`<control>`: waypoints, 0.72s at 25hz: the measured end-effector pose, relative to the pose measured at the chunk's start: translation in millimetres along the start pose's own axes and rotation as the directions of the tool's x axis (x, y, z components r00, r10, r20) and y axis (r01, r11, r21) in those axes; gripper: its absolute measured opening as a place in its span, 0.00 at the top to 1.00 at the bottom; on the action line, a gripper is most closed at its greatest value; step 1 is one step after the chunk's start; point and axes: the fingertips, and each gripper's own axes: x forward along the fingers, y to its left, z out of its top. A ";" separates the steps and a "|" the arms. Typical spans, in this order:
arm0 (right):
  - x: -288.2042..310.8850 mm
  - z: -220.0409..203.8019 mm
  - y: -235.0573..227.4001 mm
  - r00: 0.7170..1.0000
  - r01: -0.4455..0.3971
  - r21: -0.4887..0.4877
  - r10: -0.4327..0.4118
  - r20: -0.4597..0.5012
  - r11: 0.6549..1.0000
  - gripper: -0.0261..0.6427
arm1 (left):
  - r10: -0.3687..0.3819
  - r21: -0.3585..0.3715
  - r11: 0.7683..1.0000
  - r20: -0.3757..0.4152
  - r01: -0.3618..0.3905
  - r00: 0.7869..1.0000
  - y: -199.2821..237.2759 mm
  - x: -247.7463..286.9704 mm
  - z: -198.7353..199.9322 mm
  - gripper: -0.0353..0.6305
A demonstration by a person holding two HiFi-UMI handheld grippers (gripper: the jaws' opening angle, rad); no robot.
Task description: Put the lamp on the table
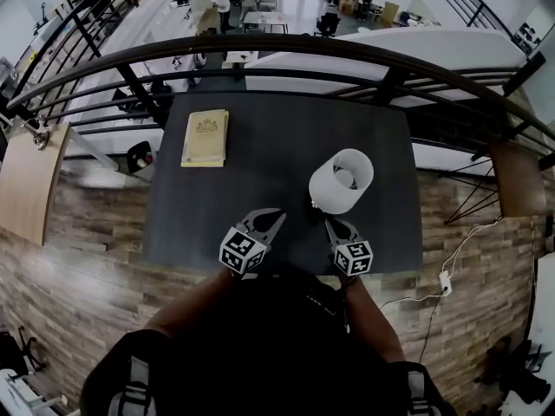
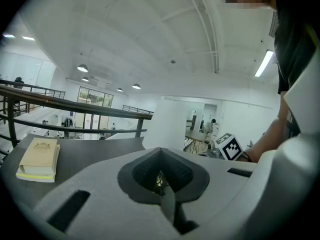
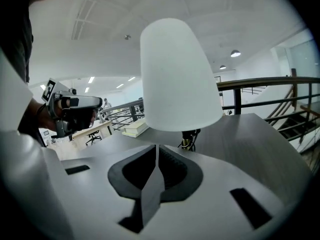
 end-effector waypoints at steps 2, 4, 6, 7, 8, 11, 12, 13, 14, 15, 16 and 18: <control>-12.7 7.2 15.0 1.000 -0.006 -0.004 0.006 0.007 1.000 0.93 | -0.017 0.005 1.000 0.007 0.017 1.000 -12.4 -7.1 -0.4 0.93; -23.7 18.2 35.0 0.999 -0.020 -0.006 0.020 0.027 1.000 0.93 | -0.022 0.004 1.000 0.017 0.021 1.000 -19.9 -17.3 0.6 0.93; -36.0 32.6 55.1 0.997 -0.042 -0.006 0.042 0.060 0.999 0.94 | -0.026 0.002 1.000 0.025 0.026 0.999 -27.0 -25.6 2.3 0.93; -42.7 39.4 63.7 0.996 -0.054 -0.002 0.054 0.077 0.999 0.94 | -0.033 0.001 0.999 0.028 0.033 0.999 -31.9 -28.3 3.0 0.93; -49.0 44.6 71.0 0.994 -0.068 0.006 0.067 0.091 0.998 0.94 | -0.050 -0.002 0.999 0.027 0.050 0.998 -38.1 -29.9 2.7 0.93; -61.3 49.0 81.4 0.989 -0.097 0.031 0.093 0.111 0.995 0.94 | -0.132 -0.003 0.991 0.021 0.132 0.991 -63.1 -27.1 1.3 0.93; -65.0 48.5 81.7 0.989 -0.102 0.035 0.098 0.112 0.994 0.94 | -0.146 0.004 0.989 0.021 0.146 0.989 -71.6 -24.4 1.9 0.93; -70.0 47.9 81.7 0.988 -0.108 0.034 0.104 0.112 0.994 0.94 | -0.152 0.012 0.988 0.023 0.152 0.988 -80.0 -21.5 2.6 0.93; -76.1 47.0 81.9 0.987 -0.116 0.026 0.112 0.113 0.993 0.94 | -0.155 0.017 0.988 0.025 0.154 0.988 -88.2 -18.8 3.1 0.93; -82.8 46.2 82.1 0.986 -0.126 0.012 0.124 0.112 0.992 0.94 | -0.155 0.016 0.988 0.028 0.154 0.988 -95.6 -16.1 3.1 0.93; -89.5 45.3 81.8 0.984 -0.139 -0.003 0.138 0.112 0.990 0.94 | -0.152 0.008 0.988 0.033 0.152 0.988 -101.8 -13.4 3.0 0.93; -102.3 44.1 78.0 0.980 -0.163 -0.025 0.165 0.113 0.986 0.94 | -0.135 -0.023 0.990 0.050 0.137 0.990 -111.7 -8.2 4.0 0.93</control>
